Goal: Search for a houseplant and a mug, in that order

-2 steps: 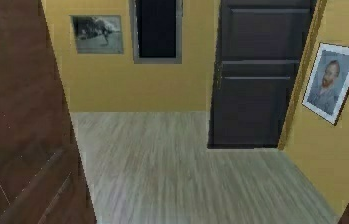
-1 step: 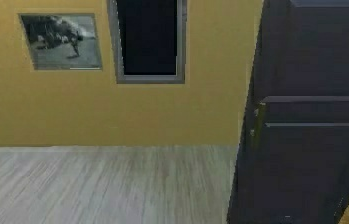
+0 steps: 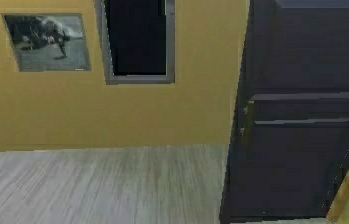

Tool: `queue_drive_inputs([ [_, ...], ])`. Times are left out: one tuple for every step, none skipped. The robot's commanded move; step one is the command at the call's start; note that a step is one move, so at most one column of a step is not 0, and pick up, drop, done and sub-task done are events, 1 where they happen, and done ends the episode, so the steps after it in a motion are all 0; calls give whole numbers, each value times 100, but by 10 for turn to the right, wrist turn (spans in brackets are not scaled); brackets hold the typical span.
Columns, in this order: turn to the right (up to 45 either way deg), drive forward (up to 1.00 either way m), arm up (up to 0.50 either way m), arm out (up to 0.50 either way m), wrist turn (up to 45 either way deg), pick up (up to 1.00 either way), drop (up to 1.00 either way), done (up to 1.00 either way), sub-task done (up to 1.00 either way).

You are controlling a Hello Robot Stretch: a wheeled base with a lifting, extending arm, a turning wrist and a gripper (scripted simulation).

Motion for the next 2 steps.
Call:
queue_drive_inputs([
  [450, 0, 0, 0, 0, 0, 0, 0, 0],
  [390, 0, 0, 0, 0, 0, 0, 0, 0],
])
